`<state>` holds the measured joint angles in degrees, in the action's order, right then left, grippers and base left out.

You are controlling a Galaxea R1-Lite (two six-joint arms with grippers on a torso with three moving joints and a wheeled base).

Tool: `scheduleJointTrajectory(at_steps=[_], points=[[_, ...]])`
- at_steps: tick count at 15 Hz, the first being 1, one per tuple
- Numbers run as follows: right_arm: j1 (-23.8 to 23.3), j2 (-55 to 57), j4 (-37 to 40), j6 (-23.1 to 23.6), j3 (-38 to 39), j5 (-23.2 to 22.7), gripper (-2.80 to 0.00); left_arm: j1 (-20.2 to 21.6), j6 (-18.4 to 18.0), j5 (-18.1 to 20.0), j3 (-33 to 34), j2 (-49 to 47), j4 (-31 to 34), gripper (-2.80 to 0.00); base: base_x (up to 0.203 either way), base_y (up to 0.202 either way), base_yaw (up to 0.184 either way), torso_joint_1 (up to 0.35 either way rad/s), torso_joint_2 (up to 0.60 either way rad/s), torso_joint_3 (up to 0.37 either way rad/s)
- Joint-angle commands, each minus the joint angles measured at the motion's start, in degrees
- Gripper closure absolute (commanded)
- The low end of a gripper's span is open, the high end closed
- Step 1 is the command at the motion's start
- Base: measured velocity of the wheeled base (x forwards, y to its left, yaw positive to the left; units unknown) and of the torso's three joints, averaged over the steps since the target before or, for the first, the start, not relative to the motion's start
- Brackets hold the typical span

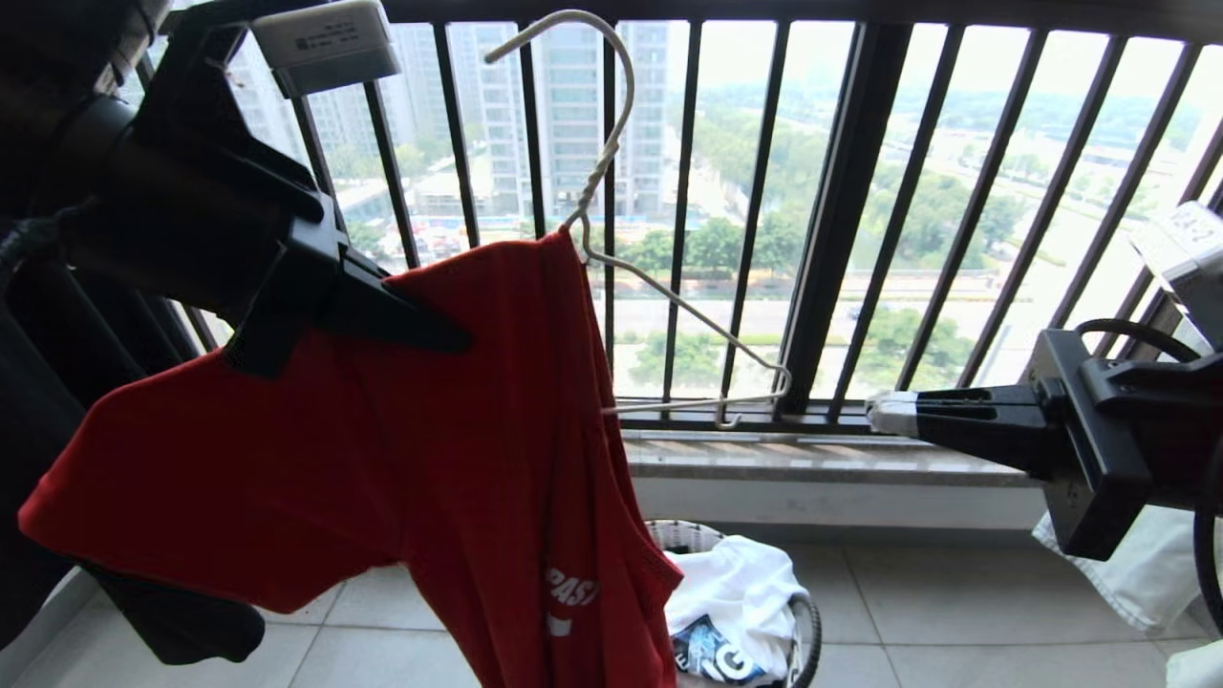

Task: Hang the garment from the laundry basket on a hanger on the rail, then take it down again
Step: Hang the clothes on the clothes rack

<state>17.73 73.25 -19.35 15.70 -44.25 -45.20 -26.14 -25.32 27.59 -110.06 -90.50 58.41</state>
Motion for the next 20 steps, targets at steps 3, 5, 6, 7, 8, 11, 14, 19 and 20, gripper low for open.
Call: scheduleJointTrajectory(at_steps=[3, 5, 6, 7, 8, 11, 14, 19, 20], points=[[9.12, 6.65, 4.45, -0.35, 0.67, -0.23, 0.0, 0.3, 0.27, 0.1, 0.37, -0.22, -3.91, 0.0, 0.0, 0.0, 0.0, 0.0, 0.0, 0.0], [10.83, 11.87, 4.61, -2.35, 0.35, -0.33, 0.0, 0.36, 0.17, -0.05, 0.36, -0.72, -6.64, 0.0, 0.0, 0.0, 0.0, 0.0, 0.0, 0.0], [11.26, 14.51, 4.31, -3.91, -0.14, -0.42, 0.0, 0.5, 0.15, 0.01, 0.37, -0.99, -7.59, 0.0, 0.0, 0.0, 0.0, 0.0, 0.0, 0.0], [11.56, 16.97, 3.75, -5.57, -0.85, -0.46, 0.0, 0.88, 0.1, 0.01, 0.29, -1.41, -8.63, 0.0, 0.0, 0.0, 0.0, 0.0, 0.0, 0.0], [11.71, 19.08, 2.76, -8.53, -1.94, -0.48, 0.0, 0.98, 0.01, 0.01, 0.42, -1.29, -9.03, 0.0, 0.0, 0.0, 0.0, 0.0, 0.0, 0.0], [11.71, 20.27, -1.83, -16.2, -3.36, -0.24, -2.8, 1.22, 0.02, -0.08, 1.47, -0.06, -9.0, 0.0, 0.0, 0.0, 0.0, 0.0, 0.0, 0.0], [11.71, 22.49, -1.83, -18.98, -5.33, -0.15, -2.8, 1.21, -0.3, -0.16, 1.65, 1.79, -9.06, 0.0, 0.0, 0.0, 0.0, 0.0, 0.0, 0.0], [11.59, 25.66, -1.83, -27.29, -9.44, 0.77, -2.8, 1.16, -0.59, -0.08, 2.73, 3.04, -9.0, 0.0, 0.0, 0.0, 0.0, 0.0, 0.0, 0.0], [11.54, 26.3, -1.83, -29.11, -10.53, 1.5, -2.8, 1.09, -0.74, -0.08, 3.01, 3.28, -9.01, 0.0, 0.0, 0.0, 0.0, 0.0, 0.0, 0.0]])
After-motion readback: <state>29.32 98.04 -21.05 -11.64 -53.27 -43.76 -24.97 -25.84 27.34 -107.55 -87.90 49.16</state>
